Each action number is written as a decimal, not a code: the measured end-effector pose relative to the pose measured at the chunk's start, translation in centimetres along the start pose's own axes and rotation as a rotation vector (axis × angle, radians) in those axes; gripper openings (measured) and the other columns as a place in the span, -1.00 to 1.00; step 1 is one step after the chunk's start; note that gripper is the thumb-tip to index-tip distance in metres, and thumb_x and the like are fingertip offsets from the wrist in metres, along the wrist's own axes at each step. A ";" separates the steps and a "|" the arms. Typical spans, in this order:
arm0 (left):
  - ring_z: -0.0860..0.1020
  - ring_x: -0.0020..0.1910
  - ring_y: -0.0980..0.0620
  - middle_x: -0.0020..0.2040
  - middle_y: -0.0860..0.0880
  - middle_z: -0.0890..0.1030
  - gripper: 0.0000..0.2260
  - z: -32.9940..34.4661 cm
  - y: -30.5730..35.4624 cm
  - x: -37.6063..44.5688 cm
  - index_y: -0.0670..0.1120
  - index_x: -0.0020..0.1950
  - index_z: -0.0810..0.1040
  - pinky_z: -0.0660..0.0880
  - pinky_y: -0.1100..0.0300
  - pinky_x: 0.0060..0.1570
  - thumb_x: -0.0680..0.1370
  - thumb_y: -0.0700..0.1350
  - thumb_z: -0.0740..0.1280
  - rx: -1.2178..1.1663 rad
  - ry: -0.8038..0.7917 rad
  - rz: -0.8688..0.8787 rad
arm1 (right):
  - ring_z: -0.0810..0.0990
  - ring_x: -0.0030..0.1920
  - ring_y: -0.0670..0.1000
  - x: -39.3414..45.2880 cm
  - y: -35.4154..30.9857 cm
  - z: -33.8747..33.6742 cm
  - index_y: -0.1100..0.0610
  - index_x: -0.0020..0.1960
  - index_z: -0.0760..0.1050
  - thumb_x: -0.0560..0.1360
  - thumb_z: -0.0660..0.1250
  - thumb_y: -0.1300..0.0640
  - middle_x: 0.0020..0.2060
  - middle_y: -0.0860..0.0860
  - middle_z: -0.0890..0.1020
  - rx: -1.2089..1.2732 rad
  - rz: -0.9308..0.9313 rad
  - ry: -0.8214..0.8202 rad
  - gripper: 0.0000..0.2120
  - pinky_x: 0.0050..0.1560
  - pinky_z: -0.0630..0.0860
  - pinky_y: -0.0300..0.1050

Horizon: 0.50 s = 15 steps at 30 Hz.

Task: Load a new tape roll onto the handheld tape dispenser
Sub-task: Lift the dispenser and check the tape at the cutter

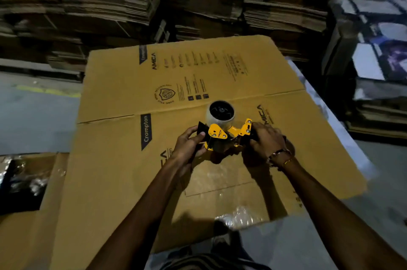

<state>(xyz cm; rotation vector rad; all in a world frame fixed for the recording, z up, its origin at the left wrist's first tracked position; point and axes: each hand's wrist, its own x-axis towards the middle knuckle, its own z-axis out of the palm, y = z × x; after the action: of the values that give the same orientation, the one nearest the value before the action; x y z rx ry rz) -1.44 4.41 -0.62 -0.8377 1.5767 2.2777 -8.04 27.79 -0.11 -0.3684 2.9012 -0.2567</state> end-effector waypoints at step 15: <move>0.55 0.01 0.02 0.19 -0.14 0.57 -0.65 4.5 -1.0 2.7 -0.16 0.46 0.42 0.50 0.29 -0.12 0.66 -0.22 0.25 -0.063 0.299 0.073 | 0.51 0.12 0.21 9.7 2.3 2.0 0.10 0.21 0.48 0.46 0.38 0.18 0.13 0.08 0.60 0.003 -0.246 -0.015 -0.67 0.10 0.37 0.08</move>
<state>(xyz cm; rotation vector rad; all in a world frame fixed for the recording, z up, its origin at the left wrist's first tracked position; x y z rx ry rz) -4.52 8.63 -1.88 -1.2040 1.6875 2.3505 -17.30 27.16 -4.22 -0.7254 2.8374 -0.2943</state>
